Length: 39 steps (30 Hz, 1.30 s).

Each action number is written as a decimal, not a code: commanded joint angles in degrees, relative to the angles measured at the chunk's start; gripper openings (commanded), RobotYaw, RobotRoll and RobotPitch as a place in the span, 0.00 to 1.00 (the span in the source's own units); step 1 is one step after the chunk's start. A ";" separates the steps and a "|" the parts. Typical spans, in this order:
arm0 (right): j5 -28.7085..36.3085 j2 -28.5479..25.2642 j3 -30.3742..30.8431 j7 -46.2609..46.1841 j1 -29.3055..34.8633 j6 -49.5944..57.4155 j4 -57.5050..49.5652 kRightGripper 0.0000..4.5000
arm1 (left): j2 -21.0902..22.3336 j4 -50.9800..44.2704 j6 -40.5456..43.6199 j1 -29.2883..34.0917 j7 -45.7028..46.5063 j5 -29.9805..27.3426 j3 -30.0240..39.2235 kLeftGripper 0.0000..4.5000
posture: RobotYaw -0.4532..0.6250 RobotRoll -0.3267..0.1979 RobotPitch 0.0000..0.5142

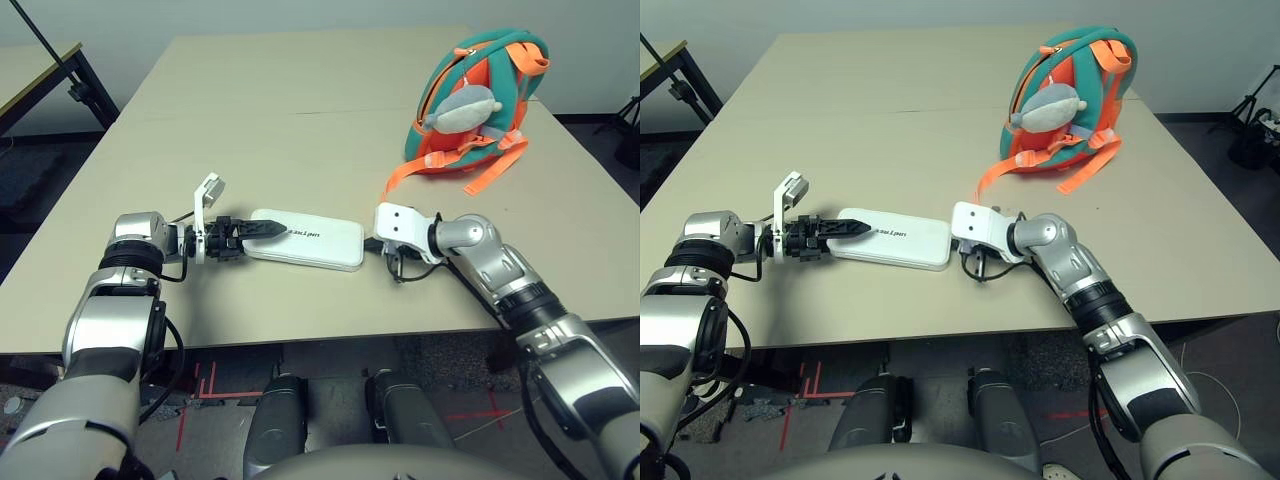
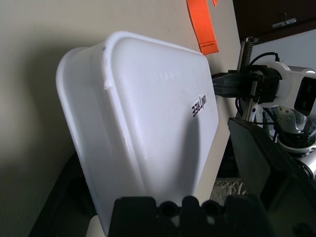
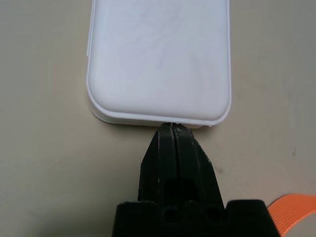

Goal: Put the pencil case into the backpack and zip it.

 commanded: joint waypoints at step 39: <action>19.84 -13.66 -33.93 -15.25 -5.02 8.08 18.92 1.00 | -3.15 -19.80 -7.19 4.89 15.46 -12.52 21.68 0.30 | 0.30 0.62 0.11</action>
